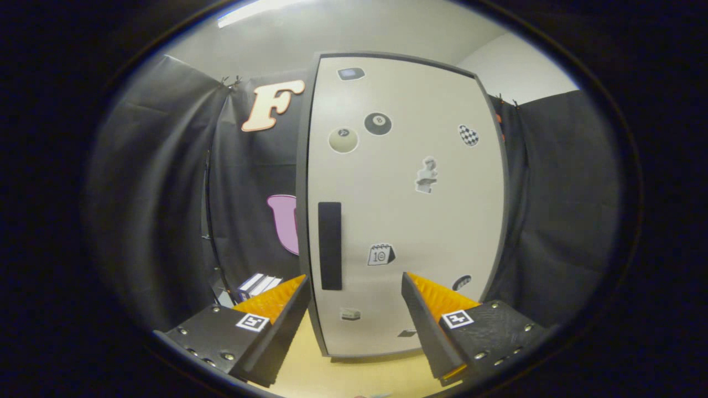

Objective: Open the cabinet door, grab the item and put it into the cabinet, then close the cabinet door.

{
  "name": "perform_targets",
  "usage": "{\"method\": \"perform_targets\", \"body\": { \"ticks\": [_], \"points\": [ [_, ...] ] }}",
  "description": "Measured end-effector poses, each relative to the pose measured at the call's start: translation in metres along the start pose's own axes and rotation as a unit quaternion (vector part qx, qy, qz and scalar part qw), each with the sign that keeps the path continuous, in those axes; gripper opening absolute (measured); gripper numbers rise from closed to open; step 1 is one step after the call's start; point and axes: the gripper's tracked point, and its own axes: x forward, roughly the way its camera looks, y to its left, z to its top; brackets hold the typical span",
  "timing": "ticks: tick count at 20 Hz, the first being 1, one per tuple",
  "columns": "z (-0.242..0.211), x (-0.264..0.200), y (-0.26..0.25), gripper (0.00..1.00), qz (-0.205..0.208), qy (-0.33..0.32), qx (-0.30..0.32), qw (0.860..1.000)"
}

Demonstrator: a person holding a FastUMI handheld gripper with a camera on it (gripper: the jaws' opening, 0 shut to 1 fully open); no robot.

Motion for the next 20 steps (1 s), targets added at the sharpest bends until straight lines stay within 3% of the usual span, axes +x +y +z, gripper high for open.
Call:
{"method": "perform_targets", "body": {
  "ticks": [8,11,12,20],
  "points": [
    [-0.002,0.060,0.023,0.97,0.015,0.009,0.014,1.000],
    [0.003,0.074,0.030,0.84,0.020,-0.001,0.026,0.999],
    [0.003,0.077,0.030,0.84,0.017,-0.004,0.028,0.999],
    [-0.002,0.091,0.032,0.48,0.006,0.005,0.012,1.000]
  ]
}}
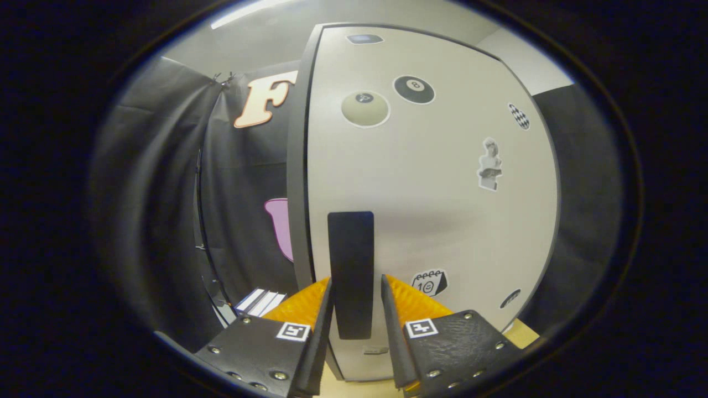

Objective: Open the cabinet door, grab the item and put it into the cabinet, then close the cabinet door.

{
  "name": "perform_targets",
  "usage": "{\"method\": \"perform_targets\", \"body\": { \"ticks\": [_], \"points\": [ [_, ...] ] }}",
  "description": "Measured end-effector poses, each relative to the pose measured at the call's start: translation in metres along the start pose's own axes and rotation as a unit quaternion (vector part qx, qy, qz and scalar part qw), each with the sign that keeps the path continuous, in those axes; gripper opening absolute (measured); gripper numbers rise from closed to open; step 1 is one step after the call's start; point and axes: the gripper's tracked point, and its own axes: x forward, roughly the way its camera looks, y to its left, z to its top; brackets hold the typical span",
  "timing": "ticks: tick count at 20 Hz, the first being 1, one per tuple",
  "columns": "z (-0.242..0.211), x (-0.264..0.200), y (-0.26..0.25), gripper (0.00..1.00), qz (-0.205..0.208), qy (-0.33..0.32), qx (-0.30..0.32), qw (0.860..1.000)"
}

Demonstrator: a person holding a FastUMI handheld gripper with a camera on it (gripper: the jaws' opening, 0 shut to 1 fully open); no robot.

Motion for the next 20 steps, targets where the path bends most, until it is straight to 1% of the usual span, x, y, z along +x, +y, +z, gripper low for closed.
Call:
{"method": "perform_targets", "body": {
  "ticks": [3,4,5,7,10,11,15,20],
  "points": [
    [0.001,0.000,0.000,0.48,-0.006,-0.005,-0.015,1.000],
    [-0.001,0.009,0.002,0.48,-0.003,-0.001,-0.009,1.000],
    [0.000,-0.002,0.004,0.31,-0.011,-0.004,-0.008,1.000],
    [-0.001,-0.003,0.003,0.31,-0.015,0.000,-0.004,1.000],
    [-0.003,-0.003,0.002,0.31,-0.009,0.009,0.009,1.000],
    [-0.003,-0.004,0.001,0.22,-0.009,0.007,0.012,1.000],
    [-0.004,-0.009,-0.001,0.22,-0.006,0.016,0.009,1.000],
    [0.000,-0.036,-0.002,0.22,-0.015,0.020,0.009,1.000]
  ]
}}
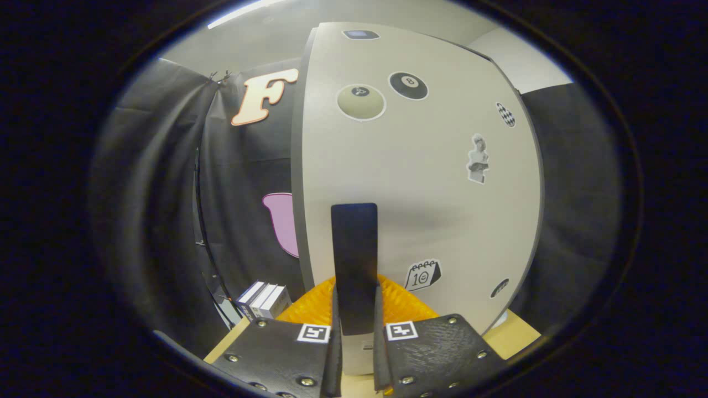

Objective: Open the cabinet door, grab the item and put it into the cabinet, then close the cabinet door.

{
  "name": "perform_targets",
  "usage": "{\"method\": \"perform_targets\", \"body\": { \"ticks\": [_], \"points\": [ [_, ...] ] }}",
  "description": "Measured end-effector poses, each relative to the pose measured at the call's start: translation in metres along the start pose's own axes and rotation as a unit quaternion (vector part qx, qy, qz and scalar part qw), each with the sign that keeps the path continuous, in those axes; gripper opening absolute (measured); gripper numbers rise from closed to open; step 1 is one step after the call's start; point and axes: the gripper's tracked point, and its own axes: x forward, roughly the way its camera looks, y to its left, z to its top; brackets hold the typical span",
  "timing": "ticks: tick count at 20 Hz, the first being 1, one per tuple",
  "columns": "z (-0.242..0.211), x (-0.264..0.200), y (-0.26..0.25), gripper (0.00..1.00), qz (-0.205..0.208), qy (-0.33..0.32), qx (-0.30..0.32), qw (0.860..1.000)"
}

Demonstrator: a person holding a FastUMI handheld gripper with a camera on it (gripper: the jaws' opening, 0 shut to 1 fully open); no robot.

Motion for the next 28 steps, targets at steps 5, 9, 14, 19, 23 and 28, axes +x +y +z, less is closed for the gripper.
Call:
{"method": "perform_targets", "body": {
  "ticks": [5,9,14,19,23,28],
  "points": [
    [0.001,-0.036,-0.013,0.22,-0.014,0.006,0.006,1.000],
    [-0.001,-0.072,-0.033,0.22,-0.019,0.006,0.013,1.000],
    [-0.003,-0.133,-0.081,0.22,-0.037,0.007,0.019,0.999],
    [-0.001,-0.179,-0.128,0.22,-0.060,0.007,0.019,0.998],
    [-0.001,-0.206,-0.167,0.22,-0.084,0.010,0.017,0.996],
    [0.001,-0.231,-0.224,0.21,-0.112,0.004,0.006,0.994]
  ]
}}
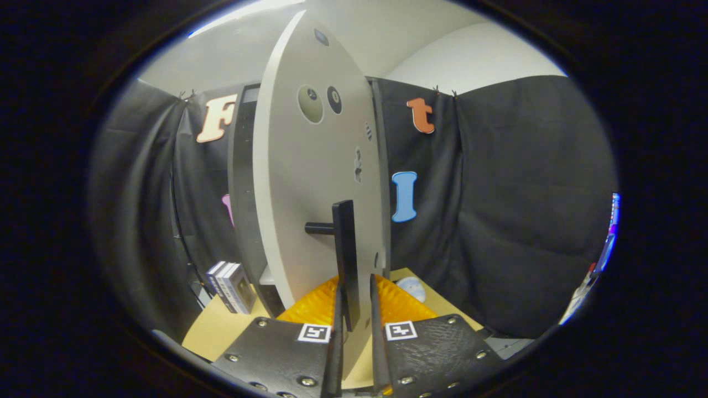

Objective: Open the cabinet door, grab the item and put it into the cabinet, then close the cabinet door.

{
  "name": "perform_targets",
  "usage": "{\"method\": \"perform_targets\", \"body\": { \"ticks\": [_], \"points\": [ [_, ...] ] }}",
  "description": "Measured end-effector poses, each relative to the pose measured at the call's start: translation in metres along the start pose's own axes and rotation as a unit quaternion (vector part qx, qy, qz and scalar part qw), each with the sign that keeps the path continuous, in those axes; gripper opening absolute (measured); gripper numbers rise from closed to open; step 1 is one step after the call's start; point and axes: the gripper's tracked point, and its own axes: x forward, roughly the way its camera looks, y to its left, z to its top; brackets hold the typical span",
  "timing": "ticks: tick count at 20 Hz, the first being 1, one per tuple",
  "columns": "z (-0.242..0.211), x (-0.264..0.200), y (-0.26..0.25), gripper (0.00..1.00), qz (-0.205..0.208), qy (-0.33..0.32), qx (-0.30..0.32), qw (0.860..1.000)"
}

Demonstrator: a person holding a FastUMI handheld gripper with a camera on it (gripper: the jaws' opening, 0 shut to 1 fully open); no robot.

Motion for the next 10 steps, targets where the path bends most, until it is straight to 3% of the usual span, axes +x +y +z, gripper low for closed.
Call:
{"method": "perform_targets", "body": {
  "ticks": [10],
  "points": [
    [0.013,0.000,-0.087,0.18,-0.001,-0.019,-0.018,1.000]
  ]
}}
